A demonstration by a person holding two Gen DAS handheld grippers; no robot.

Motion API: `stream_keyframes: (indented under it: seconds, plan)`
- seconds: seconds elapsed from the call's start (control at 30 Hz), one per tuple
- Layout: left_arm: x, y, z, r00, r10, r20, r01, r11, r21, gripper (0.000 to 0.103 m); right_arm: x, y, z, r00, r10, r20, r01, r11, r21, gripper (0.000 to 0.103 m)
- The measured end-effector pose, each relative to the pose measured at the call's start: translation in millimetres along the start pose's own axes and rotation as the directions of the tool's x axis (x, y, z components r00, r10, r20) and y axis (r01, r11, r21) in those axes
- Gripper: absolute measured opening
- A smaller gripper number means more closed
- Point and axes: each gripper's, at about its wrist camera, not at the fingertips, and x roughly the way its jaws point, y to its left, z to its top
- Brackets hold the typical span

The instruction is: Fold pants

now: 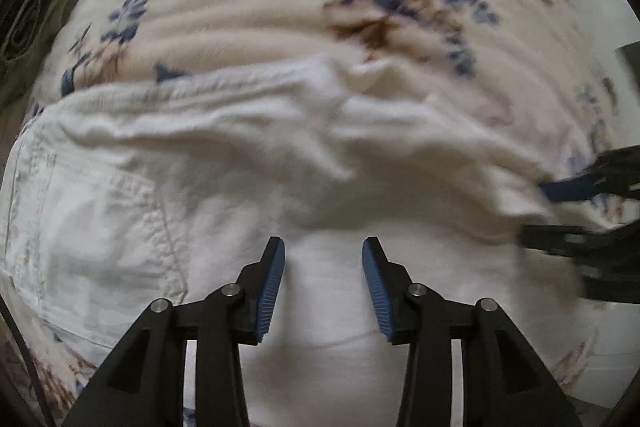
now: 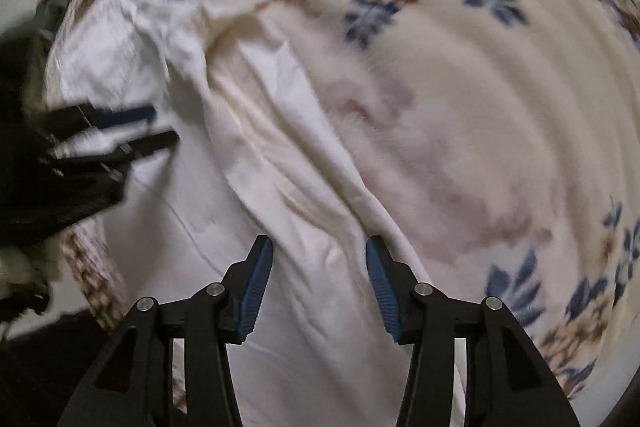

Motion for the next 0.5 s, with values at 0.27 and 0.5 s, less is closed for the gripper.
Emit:
stream_keyframes:
  seconds: [0.27, 0.5]
  plan:
    - [-18, -1, 32, 0.994, -0.106, 0.009, 0.106, 0.994, 0.041, 0.038, -5, -52, -8, 0.951, 0.298, 0.087, -0.311, 0.908, 0.281, 0.031]
    - [-23, -40, 53, 0.987, -0.16, -0.022, 0.159, 0.941, 0.299, 0.038, 10, -53, -5, 0.966, 0.256, 0.041, -0.257, 0.923, 0.288, 0.031]
